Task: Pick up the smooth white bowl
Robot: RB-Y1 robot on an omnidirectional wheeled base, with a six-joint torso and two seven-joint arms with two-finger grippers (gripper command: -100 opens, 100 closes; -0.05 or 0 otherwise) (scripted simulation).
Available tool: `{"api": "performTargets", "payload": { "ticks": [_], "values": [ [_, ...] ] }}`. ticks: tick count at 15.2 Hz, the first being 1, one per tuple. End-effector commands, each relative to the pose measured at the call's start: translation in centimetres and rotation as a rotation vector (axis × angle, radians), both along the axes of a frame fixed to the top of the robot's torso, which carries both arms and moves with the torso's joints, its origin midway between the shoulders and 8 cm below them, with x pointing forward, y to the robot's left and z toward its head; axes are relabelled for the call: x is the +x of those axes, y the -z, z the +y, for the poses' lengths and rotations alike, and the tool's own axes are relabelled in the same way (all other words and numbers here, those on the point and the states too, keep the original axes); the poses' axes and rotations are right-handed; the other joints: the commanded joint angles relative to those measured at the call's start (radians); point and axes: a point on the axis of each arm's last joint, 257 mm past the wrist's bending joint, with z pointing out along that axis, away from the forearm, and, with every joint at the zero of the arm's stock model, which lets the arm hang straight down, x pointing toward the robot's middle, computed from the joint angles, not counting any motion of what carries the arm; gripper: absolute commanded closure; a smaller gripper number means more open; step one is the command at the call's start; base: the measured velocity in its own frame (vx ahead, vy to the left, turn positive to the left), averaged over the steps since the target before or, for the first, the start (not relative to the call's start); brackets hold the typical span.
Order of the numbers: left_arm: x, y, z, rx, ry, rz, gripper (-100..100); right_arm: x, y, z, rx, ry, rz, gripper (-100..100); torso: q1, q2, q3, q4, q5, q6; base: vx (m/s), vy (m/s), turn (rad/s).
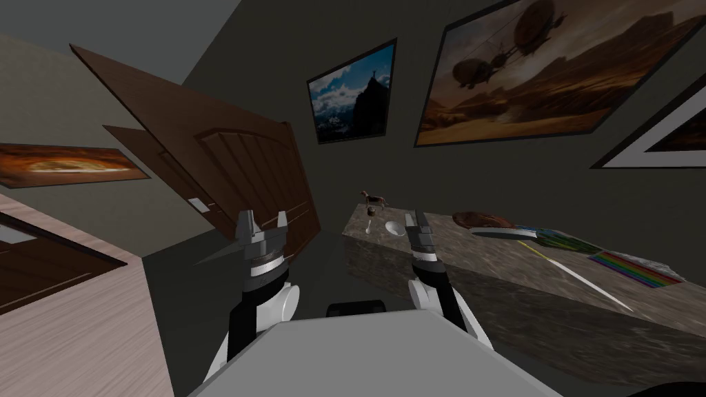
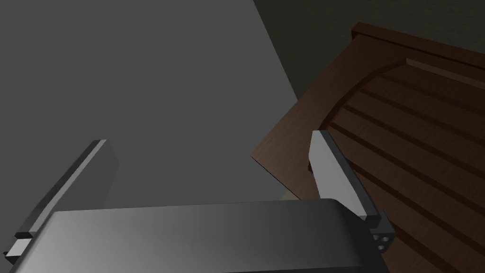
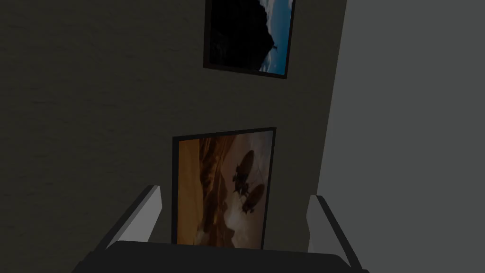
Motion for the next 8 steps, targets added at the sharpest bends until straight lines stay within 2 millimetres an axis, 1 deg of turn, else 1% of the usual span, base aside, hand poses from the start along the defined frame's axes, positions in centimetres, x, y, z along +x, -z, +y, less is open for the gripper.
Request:
{"api": "performTargets", "payload": {
  "ticks": [1,2,3,4,5,6,7,8],
  "values": [
    [0.0,0.0,0.0,0.0,0.0,0.0,0,0.2,0.4,0.4,-0.042,-0.015,0.016,-100,0.0,0.0,0.0,0.0,0.0,0.0,0.004,0.008,0.011],
    [0.0,0.0,0.0,0.0,0.0,0.0,0,0.3,0.8,0.6,-0.069,-0.021,0.03,-100,0.0,0.0,0.0,0.0,0.0,0.0,0.004,0.023,0.024],
    [0.0,0.0,0.0,0.0,0.0,0.0,0,0.3,0.9,0.7,-0.076,-0.025,0.031,-100,0.001,0.0,0.0,0.0,0.0,0.0,0.002,0.025,0.017],
    [0.0,0.0,0.0,0.0,0.0,0.0,0,0.5,1.4,1.0,-0.112,-0.034,0.049,-100,0.001,0.0,0.0,0.0,0.0,0.0,0.005,0.028,0.02],
    [0.0,0.0,0.0,0.0,0.0,0.0,0,0.5,1.4,1.0,-0.115,-0.035,0.049,-100,0.001,0.0,0.0,0.0,0.0,0.0,0.006,0.026,0.013],
    [0.0,0.0,0.0,0.0,0.0,0.0,0,0.8,2.2,1.2,-0.156,-0.044,0.07,-100,0.001,0.0,0.0,0.0,0.0,0.0,0.01,0.031,0.019],
    [0.0,0.0,0.0,0.0,0.0,0.0,0,0.8,2.2,1.3,-0.158,-0.045,0.071,-100,0.002,-0.001,0.0,0.0,0.0,0.0,0.009,0.032,0.02],
    [0.0,0.0,0.0,0.0,0.0,0.0,0,1.0,3.0,1.5,-0.2,-0.051,0.094,-100,0.002,-0.001,0.0,0.0,0.0,0.0,0.009,0.036,0.024]
  ]
}}
